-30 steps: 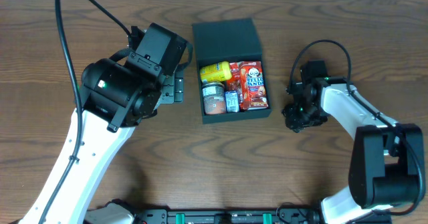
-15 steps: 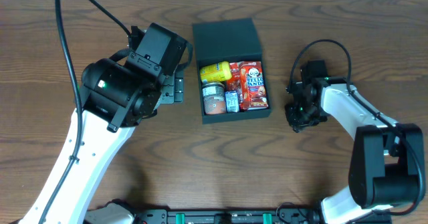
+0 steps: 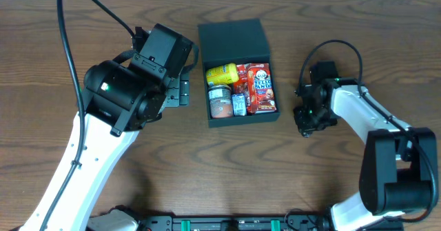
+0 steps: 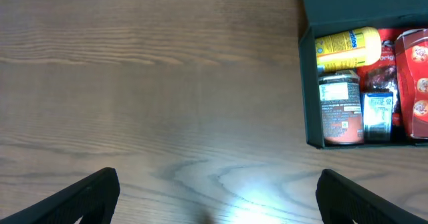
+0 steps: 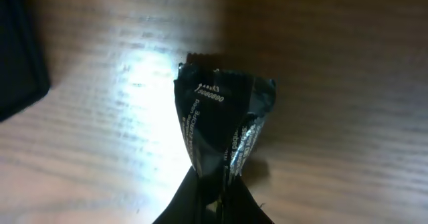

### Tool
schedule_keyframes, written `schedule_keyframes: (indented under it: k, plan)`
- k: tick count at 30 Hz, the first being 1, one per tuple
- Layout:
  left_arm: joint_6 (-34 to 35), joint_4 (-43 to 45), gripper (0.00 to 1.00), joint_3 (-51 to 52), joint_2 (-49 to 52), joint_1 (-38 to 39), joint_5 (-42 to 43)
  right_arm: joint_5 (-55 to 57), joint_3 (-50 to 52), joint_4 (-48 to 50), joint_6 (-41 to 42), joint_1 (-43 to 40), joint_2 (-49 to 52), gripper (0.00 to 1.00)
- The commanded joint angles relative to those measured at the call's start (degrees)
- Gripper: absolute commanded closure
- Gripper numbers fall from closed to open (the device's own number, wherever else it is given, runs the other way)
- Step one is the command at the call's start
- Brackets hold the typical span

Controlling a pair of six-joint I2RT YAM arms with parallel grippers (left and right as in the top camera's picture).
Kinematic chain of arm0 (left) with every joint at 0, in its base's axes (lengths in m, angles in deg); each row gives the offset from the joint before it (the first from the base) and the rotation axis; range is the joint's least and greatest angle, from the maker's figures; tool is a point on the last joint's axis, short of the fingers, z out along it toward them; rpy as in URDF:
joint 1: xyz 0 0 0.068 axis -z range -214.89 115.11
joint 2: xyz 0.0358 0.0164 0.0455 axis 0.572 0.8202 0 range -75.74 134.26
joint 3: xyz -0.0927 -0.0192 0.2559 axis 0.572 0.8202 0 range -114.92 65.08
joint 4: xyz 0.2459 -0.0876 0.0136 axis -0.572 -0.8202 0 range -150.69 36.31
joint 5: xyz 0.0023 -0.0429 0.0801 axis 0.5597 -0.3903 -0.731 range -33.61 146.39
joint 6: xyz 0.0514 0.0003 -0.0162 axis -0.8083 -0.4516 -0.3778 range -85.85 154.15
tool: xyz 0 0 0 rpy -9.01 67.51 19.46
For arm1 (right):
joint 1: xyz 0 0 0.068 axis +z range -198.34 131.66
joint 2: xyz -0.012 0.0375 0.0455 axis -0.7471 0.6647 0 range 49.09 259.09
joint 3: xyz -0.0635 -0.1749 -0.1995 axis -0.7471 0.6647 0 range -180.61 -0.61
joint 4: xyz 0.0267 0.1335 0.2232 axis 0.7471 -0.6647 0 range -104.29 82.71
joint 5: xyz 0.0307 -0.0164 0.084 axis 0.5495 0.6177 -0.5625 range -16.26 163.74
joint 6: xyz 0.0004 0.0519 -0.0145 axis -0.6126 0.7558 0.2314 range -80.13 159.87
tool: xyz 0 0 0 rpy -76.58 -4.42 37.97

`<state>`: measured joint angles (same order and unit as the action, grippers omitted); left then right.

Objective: Pack container
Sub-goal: 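Carry the candy with the right gripper into the box and release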

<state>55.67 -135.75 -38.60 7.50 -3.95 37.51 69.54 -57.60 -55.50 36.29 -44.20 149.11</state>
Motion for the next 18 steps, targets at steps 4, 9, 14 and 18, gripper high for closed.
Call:
schedule_keyframes:
  k: [4,9,14,18]
  plan:
    - [-1.03,-0.24,0.05,0.46,0.00,-0.28,-1.22,-4.35,-7.82,-6.97,-0.17,0.44,0.00,0.99]
    - [-1.01,-0.46,0.05,0.46,0.00,-0.28,-1.20,-8.22,-17.11,-17.29,-0.37,0.44,-2.10,0.98]
    - [-0.98,-0.44,0.05,0.46,0.00,-0.28,-1.01,-23.39,-24.59,-21.11,1.01,1.42,-5.62,0.99]
    - [-0.98,-0.52,0.05,0.46,0.00,-0.28,-0.98,-27.54,-27.10,-20.22,7.21,4.39,-7.87,0.99]
